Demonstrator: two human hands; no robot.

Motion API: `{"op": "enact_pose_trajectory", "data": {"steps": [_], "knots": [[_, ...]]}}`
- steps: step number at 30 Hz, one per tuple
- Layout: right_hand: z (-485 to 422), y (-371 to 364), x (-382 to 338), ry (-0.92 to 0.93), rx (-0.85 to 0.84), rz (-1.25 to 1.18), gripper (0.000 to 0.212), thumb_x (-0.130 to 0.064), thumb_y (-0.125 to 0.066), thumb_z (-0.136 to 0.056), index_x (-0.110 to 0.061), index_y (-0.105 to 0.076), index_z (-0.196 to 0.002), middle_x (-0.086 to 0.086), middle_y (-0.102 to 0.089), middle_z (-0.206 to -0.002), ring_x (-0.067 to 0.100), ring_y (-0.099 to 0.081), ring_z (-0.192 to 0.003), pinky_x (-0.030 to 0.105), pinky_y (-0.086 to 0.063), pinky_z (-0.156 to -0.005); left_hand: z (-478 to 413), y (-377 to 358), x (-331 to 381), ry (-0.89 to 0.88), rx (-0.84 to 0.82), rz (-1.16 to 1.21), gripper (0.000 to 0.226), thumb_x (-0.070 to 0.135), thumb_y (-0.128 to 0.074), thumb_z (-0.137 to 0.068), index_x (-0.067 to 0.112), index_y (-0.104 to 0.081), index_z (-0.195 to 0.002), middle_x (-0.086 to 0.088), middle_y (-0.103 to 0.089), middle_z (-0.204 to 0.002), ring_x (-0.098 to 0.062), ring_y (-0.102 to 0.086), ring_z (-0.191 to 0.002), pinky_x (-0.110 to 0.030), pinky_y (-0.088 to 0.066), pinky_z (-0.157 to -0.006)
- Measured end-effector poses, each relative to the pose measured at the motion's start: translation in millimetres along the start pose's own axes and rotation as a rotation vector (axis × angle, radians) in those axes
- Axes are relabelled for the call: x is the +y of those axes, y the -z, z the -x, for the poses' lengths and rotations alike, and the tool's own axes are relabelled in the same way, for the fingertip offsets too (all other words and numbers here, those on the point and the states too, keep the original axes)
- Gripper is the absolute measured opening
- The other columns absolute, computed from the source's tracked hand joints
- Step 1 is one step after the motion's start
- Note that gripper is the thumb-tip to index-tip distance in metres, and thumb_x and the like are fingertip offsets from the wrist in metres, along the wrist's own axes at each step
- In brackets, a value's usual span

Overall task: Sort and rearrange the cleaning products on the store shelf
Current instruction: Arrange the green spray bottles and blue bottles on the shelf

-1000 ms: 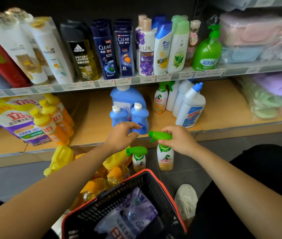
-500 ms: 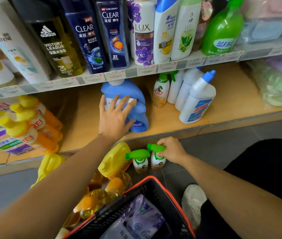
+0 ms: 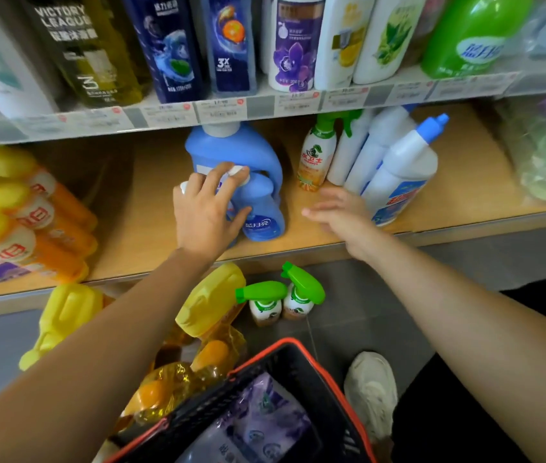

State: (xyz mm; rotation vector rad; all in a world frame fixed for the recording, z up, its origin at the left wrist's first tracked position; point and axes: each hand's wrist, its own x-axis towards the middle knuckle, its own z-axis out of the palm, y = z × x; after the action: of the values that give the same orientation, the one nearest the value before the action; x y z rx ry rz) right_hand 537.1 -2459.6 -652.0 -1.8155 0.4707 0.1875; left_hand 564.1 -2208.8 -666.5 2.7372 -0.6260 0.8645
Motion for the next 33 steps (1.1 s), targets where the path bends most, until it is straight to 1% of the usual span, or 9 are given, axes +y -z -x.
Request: {"op": "enact_pose_trajectory", "data": {"steps": [4,7,10,14,19,22,25,28,33], "knots": [[-32.4,15.7,-31.2,-0.011,0.038,-0.255,0.095,-0.008,-0.084,-0.075,-0.022,-0.031,-0.153,-0.005,-0.059,-0.115,0.012,-0.060,-0.104,0.031,-0.050,-0.086,-1.1,4.6,1.3,0.011,-0.035,0.009,0.057,0.038,-0.072,-0.078,0.025,-0.060,-0.132,-0.004,-0.060,-0.139,-0.033,-0.054,-0.096,-0.041,-0.040,-0.071],[-49.5,21.9,-39.6,-0.045,0.012,-0.431,0.104,-0.003,-0.081,-0.076,-0.027,-0.019,-0.156,-0.001,-0.062,-0.118,0.019,-0.062,-0.110,0.038,-0.047,-0.101,-1.0,8.6,4.4,0.040,-0.053,0.041,0.059,0.035,-0.073,-0.075,0.024,-0.062,-0.132,-0.005,-0.061,-0.137,-0.035,-0.056,-0.097,-0.042,-0.041,-0.073],[-59.2,24.3,-44.4,-0.021,-0.018,-0.497,0.089,0.000,-0.078,-0.078,-0.031,-0.032,-0.148,0.003,-0.066,-0.126,0.022,-0.064,-0.114,0.042,-0.045,-0.104,-1.2,10.0,6.3,0.057,-0.071,0.052,0.060,0.034,-0.074,-0.074,0.023,-0.063,-0.132,-0.005,-0.061,-0.137,-0.036,-0.057,-0.098,-0.043,-0.042,-0.074],[-61.4,26.4,-45.8,0.020,-0.021,-0.501,0.062,0.004,-0.072,-0.082,-0.025,-0.049,-0.131,0.001,-0.061,-0.136,0.024,-0.060,-0.123,0.043,-0.047,-0.104,0.0,9.2,5.1,0.057,-0.087,0.048,0.061,0.033,-0.074,-0.075,0.024,-0.061,-0.133,-0.005,-0.060,-0.138,-0.035,-0.056,-0.098,-0.043,-0.043,-0.074],[-51.0,20.9,-41.3,0.051,-0.010,-0.449,0.036,0.004,-0.071,-0.086,-0.012,-0.058,-0.116,0.005,-0.068,-0.106,0.016,-0.069,-0.095,0.023,-0.056,-0.072,0.6,6.7,3.4,0.048,-0.087,0.038,0.060,0.033,-0.073,-0.076,0.025,-0.060,-0.134,-0.005,-0.059,-0.138,-0.034,-0.055,-0.098,-0.043,-0.042,-0.074],[-44.3,13.1,-39.3,0.051,-0.001,-0.461,0.022,0.005,-0.070,-0.087,-0.010,-0.057,-0.098,0.011,-0.067,-0.096,0.017,-0.071,-0.081,0.022,-0.058,-0.068,1.6,6.9,3.8,0.047,-0.081,0.040,0.059,0.032,-0.073,-0.076,0.025,-0.060,-0.133,-0.004,-0.059,-0.138,-0.033,-0.054,-0.098,-0.043,-0.043,-0.074],[-40.9,11.1,-32.7,0.090,0.022,-0.376,0.018,-0.001,-0.074,-0.086,-0.011,-0.060,-0.086,0.008,-0.072,-0.083,0.013,-0.071,-0.068,0.025,-0.057,-0.064,2.0,6.8,3.6,0.040,-0.073,0.048,0.059,0.031,-0.072,-0.077,0.026,-0.059,-0.134,-0.004,-0.059,-0.138,-0.032,-0.054,-0.098,-0.043,-0.043,-0.074],[-36.7,12.6,-30.1,0.196,0.062,-0.266,0.016,-0.007,-0.077,-0.084,-0.014,-0.063,-0.081,0.001,-0.073,-0.069,0.009,-0.068,-0.060,0.020,-0.053,-0.055,1.5,6.3,4.6,0.037,-0.049,0.050,0.059,0.029,-0.074,-0.075,0.025,-0.059,-0.133,-0.004,-0.060,-0.136,-0.031,-0.054,-0.097,-0.042,-0.041,-0.073],[-14.8,19.8,-32.5,0.296,0.067,-0.146,0.020,-0.010,-0.080,-0.080,-0.016,-0.061,-0.081,-0.002,-0.072,-0.067,0.006,-0.066,-0.057,0.017,-0.050,-0.053,4.4,11.6,7.1,0.036,-0.061,0.065,0.062,0.023,-0.073,-0.075,0.027,-0.059,-0.135,-0.003,-0.059,-0.139,-0.030,-0.054,-0.098,-0.041,-0.041,-0.074]]}}
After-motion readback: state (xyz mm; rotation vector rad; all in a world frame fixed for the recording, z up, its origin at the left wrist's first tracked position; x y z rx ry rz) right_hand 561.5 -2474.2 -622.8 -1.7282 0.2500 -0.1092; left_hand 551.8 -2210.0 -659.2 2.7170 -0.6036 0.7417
